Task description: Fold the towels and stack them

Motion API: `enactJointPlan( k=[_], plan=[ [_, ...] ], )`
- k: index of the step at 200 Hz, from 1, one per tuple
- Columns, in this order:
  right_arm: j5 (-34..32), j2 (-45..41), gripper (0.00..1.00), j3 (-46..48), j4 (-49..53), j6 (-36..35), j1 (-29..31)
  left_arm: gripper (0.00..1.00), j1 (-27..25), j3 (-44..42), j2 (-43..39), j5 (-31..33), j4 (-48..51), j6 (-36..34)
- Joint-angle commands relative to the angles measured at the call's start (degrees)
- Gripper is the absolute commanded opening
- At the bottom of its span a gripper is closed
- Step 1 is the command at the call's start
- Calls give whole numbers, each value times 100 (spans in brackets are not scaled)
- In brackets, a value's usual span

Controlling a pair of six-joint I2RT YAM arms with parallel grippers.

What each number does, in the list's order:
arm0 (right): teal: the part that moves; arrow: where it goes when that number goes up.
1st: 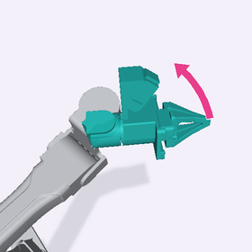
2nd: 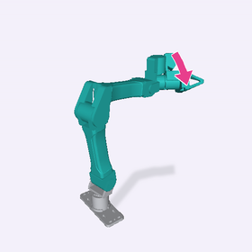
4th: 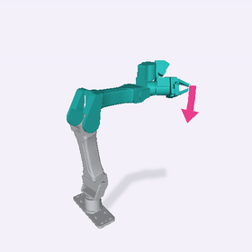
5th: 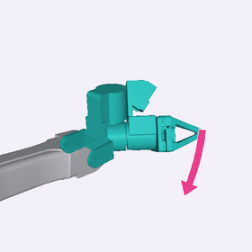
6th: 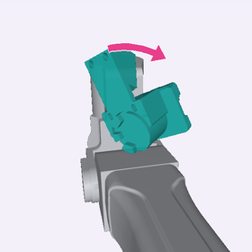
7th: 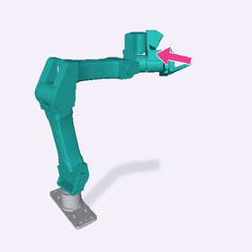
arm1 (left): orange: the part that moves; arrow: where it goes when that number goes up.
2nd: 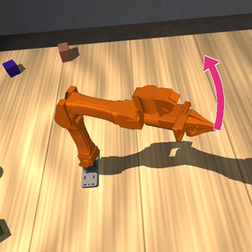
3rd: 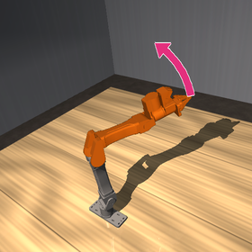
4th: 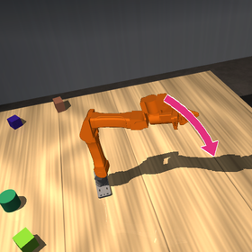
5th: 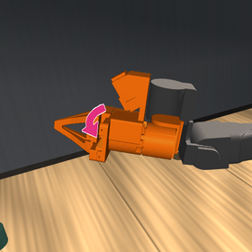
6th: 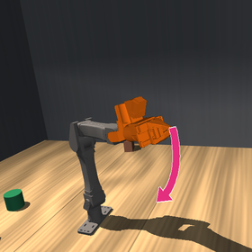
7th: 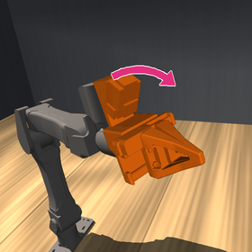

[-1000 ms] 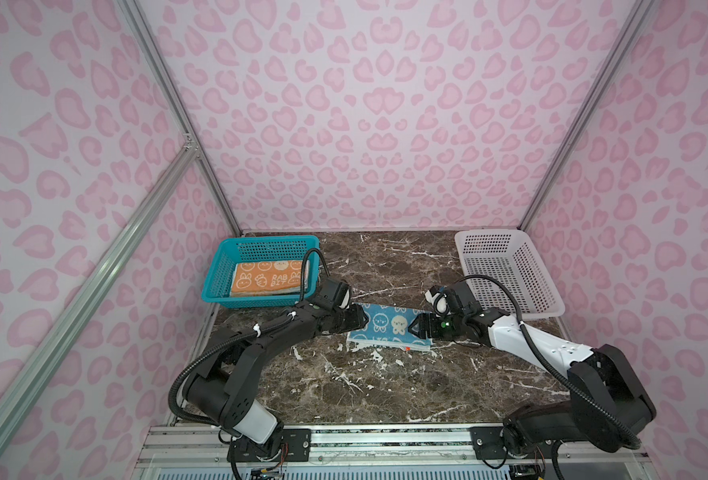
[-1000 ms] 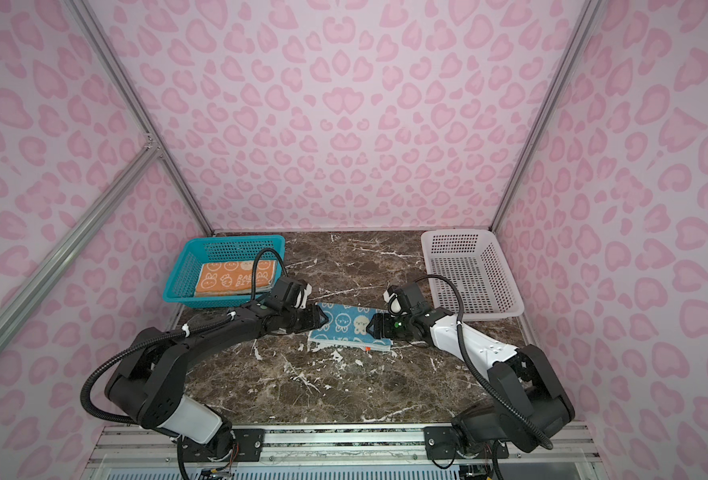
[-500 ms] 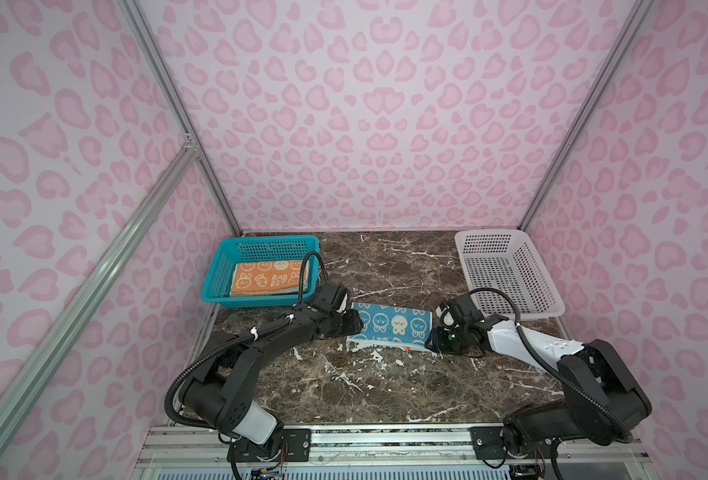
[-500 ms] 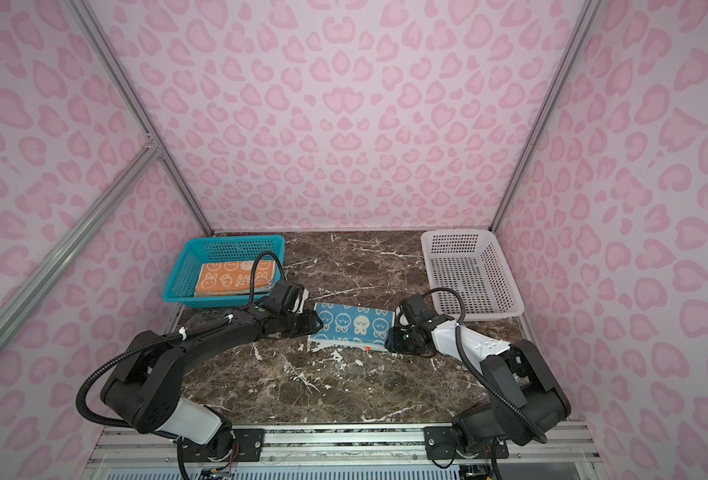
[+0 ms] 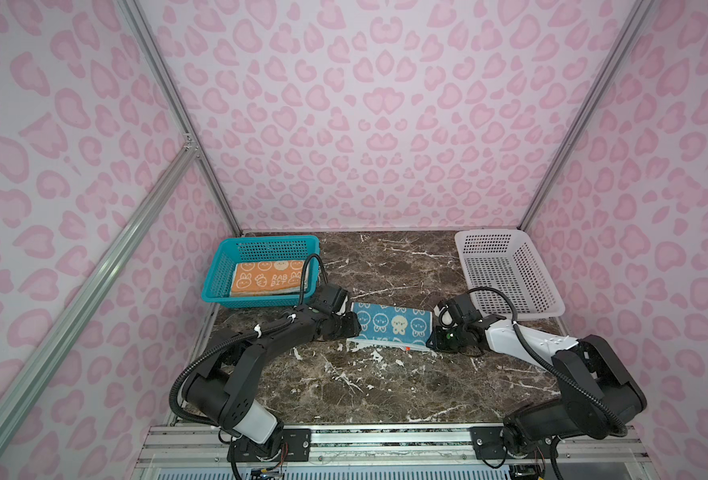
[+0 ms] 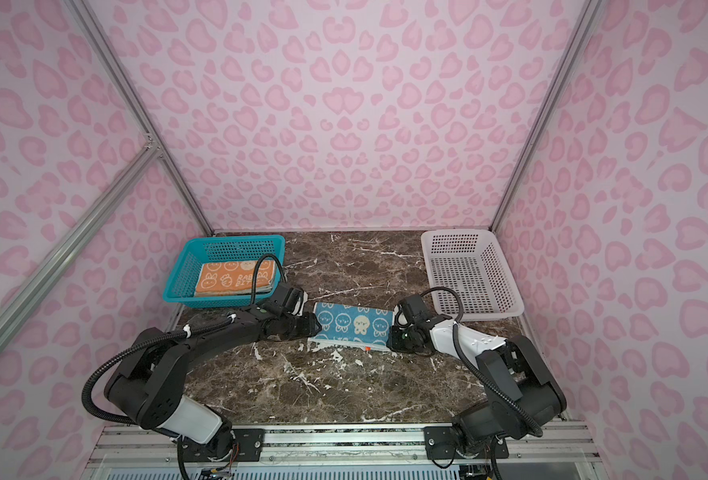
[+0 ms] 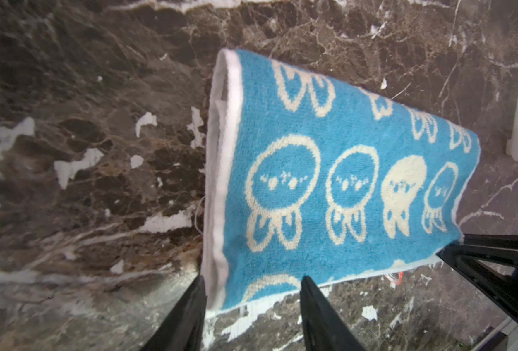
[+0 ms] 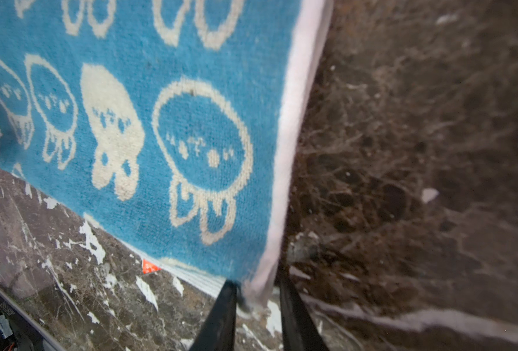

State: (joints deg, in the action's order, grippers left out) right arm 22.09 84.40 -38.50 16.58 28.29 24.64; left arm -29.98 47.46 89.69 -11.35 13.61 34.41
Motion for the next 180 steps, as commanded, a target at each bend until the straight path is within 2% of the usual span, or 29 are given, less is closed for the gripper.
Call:
enactJointPlan(
  k=[1,39,103,157,163,180],
  plan=[
    [-58,-12,26,-52,146,-67,3,52,9,-53,54,72,45,-58],
    [-64,-37,20,-74,158,-65,5,51,10,-61,102,63,37,-58],
    [-99,-11,3,-142,232,-118,24,48,9,-63,119,54,44,-66],
    [-170,-43,0,-268,383,-182,64,37,10,-44,181,111,81,-102],
    [-170,-45,0,-272,389,-188,59,31,18,-36,190,114,81,-102],
    [-176,-24,0,-281,403,-192,67,26,12,-26,216,116,81,-103]
  ],
)
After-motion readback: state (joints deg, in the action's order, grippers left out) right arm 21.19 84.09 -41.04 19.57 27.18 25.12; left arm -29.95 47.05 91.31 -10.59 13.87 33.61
